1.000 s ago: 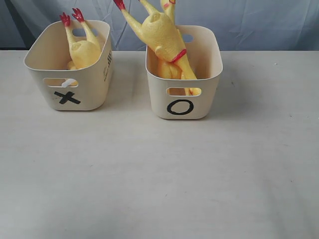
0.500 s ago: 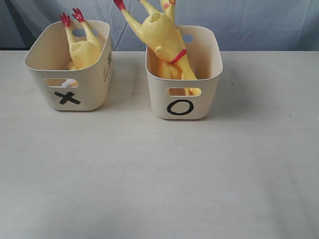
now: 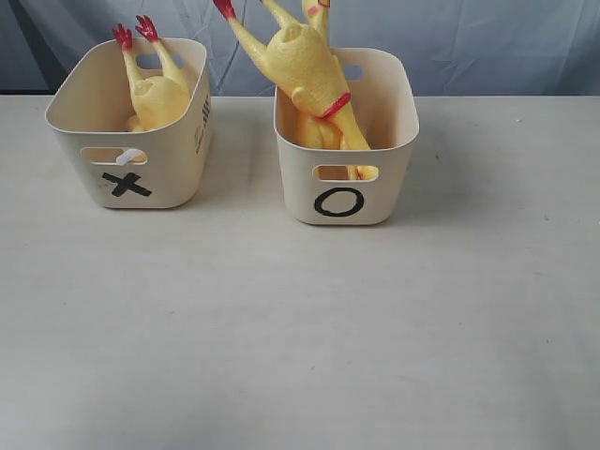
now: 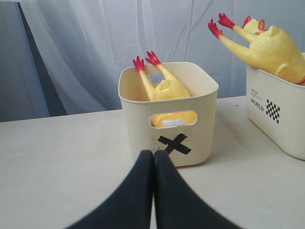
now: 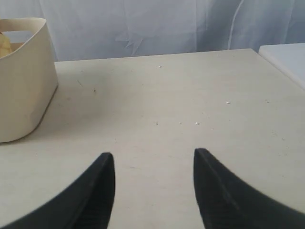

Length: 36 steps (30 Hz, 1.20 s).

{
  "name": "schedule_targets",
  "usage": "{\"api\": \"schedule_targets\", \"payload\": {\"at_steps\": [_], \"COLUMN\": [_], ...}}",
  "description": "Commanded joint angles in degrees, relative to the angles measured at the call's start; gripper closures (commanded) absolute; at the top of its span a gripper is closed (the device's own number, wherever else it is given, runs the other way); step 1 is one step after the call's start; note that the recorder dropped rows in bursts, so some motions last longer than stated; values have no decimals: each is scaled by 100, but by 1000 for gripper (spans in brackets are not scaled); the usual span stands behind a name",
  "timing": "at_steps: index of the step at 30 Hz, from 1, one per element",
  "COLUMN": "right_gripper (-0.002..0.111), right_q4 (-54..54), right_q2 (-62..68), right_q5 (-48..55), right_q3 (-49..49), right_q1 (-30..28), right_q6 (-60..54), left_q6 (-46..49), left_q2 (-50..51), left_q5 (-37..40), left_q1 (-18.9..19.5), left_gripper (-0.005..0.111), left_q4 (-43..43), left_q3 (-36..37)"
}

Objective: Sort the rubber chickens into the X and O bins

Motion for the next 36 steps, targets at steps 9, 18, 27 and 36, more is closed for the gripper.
{"api": "schedule_targets", "payload": {"at_steps": [9, 18, 27, 36], "right_gripper": [60, 60, 109, 109], "right_q4": [-102, -18, 334, 309], "right_q2": [-19, -19, -19, -19], "right_q5": [-20, -20, -9, -9], "right_q3": [15, 15, 15, 15], "right_q1": [28, 28, 28, 28], "right_q6": [46, 167, 166, -231], "left_q6": [1, 1, 1, 1], "left_q2": [-30, -30, -30, -30], "left_q5": [-45, -45, -45, -45], "left_q1": [-10, -10, -10, -10], "left_gripper": [107, 107, 107, 107], "left_q4": [-39, -39, -39, -39], "left_q3": [-17, -17, -17, -17]}}
